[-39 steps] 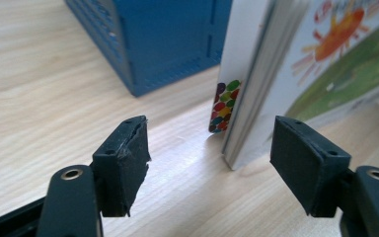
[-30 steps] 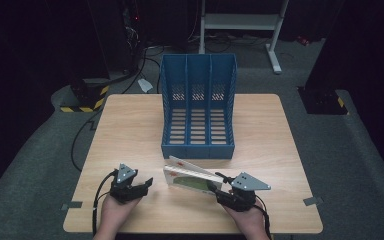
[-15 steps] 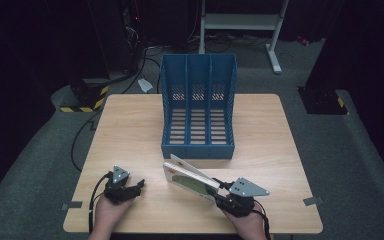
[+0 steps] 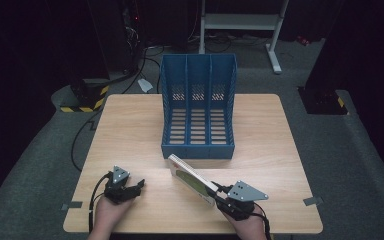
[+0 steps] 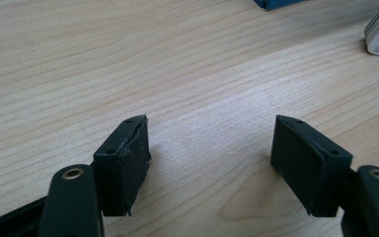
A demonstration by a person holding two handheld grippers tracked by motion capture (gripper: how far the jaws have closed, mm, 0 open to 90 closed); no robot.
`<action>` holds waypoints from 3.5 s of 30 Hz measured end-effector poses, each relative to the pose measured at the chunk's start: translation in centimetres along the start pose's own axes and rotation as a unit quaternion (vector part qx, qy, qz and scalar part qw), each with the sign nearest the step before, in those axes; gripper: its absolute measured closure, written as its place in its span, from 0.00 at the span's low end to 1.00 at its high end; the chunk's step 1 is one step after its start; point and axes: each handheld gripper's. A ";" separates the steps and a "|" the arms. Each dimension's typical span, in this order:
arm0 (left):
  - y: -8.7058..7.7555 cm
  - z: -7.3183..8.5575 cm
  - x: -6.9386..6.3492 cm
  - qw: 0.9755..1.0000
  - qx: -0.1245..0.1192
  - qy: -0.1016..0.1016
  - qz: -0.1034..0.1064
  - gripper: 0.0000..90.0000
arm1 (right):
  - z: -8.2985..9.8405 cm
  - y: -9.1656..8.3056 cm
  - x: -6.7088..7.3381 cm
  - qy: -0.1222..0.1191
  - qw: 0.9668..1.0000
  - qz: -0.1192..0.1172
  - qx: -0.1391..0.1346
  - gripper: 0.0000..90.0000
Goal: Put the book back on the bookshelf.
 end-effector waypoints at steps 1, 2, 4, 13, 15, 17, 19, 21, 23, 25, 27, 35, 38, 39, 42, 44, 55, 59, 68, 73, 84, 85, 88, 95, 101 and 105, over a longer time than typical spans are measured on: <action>0.0 0.0 0.0 1.000 0.000 0.000 0.000 0.34 | 0.0 0.0 0.1 -0.001 1.000 0.001 -0.001 0.82; 0.0 0.0 0.0 1.000 0.000 0.000 0.000 0.34 | -0.1 0.0 0.2 -0.004 1.000 0.002 0.002 0.82; 0.0 0.0 0.0 1.000 0.000 0.000 0.000 0.34 | -0.2 0.0 0.3 -0.004 1.000 0.005 0.003 0.80; 0.0 0.0 0.0 1.000 0.000 0.000 0.001 0.34 | -0.8 0.8 0.4 0.022 1.000 0.017 0.007 0.69; 0.0 0.0 0.0 1.000 0.000 0.000 0.001 0.34 | -1.1 1.1 0.5 0.021 1.000 0.018 0.015 0.67; 0.0 0.0 0.0 1.000 0.000 0.000 0.001 0.34 | -1.4 1.5 0.6 0.020 0.999 0.020 0.022 0.65; 0.0 0.0 0.0 1.000 0.000 0.000 0.001 0.34 | -1.6 1.9 0.7 0.020 0.999 0.017 0.032 0.65; 0.0 0.0 0.0 1.000 0.000 0.000 0.001 0.34 | -1.8 2.0 0.7 0.023 0.999 0.012 0.035 0.66; 0.0 0.0 0.0 1.000 0.000 0.000 0.001 0.34 | -2.0 2.0 0.5 0.025 0.999 0.010 0.037 0.66; 0.0 0.0 0.0 1.000 0.000 0.000 0.001 0.34 | -2.1 2.0 0.3 0.027 0.999 0.007 0.040 0.64; 0.0 0.0 0.0 1.000 0.000 0.000 0.001 0.34 | -2.2 2.1 0.2 0.026 0.999 0.006 0.041 0.63; 0.0 0.0 0.0 1.000 -0.001 0.000 -0.001 0.34 | -2.5 2.3 0.1 0.027 0.999 -0.002 0.045 0.65; 0.0 0.0 0.0 1.000 -0.001 0.001 -0.001 0.34 | -2.6 2.3 0.0 0.028 0.998 0.004 0.052 0.70; 0.0 0.1 0.0 1.000 -0.001 0.000 -0.001 0.34 | -2.7 2.4 0.0 0.025 0.998 0.008 0.054 0.71; 0.0 0.1 0.0 1.000 -0.001 -0.001 -0.001 0.34 | -2.9 2.4 0.0 0.023 0.998 0.015 0.062 0.74; 0.0 0.0 0.0 1.000 0.000 0.000 -0.001 0.34 | -3.2 2.6 0.1 0.015 0.998 0.013 0.067 0.75; 0.0 0.1 0.0 1.000 0.000 0.000 0.000 0.33 | -3.3 2.8 -0.1 0.005 0.998 -0.002 0.068 0.80; 0.0 0.1 0.0 1.000 -0.001 0.000 0.000 0.33 | -3.3 2.7 0.3 -0.005 0.997 0.016 0.069 0.83; 0.0 0.0 0.0 1.000 -0.001 0.000 0.000 0.33 | -3.2 2.3 0.2 0.009 0.998 0.014 0.067 0.84; 0.0 0.0 0.0 1.000 -0.001 0.000 0.000 0.33 | -3.2 1.8 0.0 0.013 0.998 0.010 0.062 0.84; 0.0 0.0 0.0 1.000 0.000 0.002 0.000 0.33 | -3.5 1.4 -0.1 0.011 0.998 0.011 0.056 0.84; 0.0 0.0 0.0 1.000 0.000 0.000 0.000 0.33 | -3.5 1.3 -0.1 0.012 0.998 0.011 0.056 0.84; 0.0 0.0 0.0 1.000 0.000 0.002 0.000 0.33 | -3.6 1.1 -0.1 0.012 0.998 0.013 0.053 0.84; 0.1 0.0 0.0 1.000 0.000 0.003 0.001 0.33 | -3.9 0.7 -0.2 0.011 0.999 0.016 0.046 0.84; 0.1 0.0 0.0 1.000 0.000 0.002 0.002 0.33 | -4.2 0.5 -0.2 0.009 0.999 0.018 0.040 0.84; 0.1 0.0 0.0 1.000 0.001 0.002 0.002 0.33 | -4.4 0.2 -0.2 0.009 0.999 0.021 0.036 0.84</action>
Point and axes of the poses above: each handheld gripper's, and its own axes: y roughly forward along the jaws, z roughly out of its underside, x roughly to its left, and after that the axes turned 14 degrees about -y, right-handed
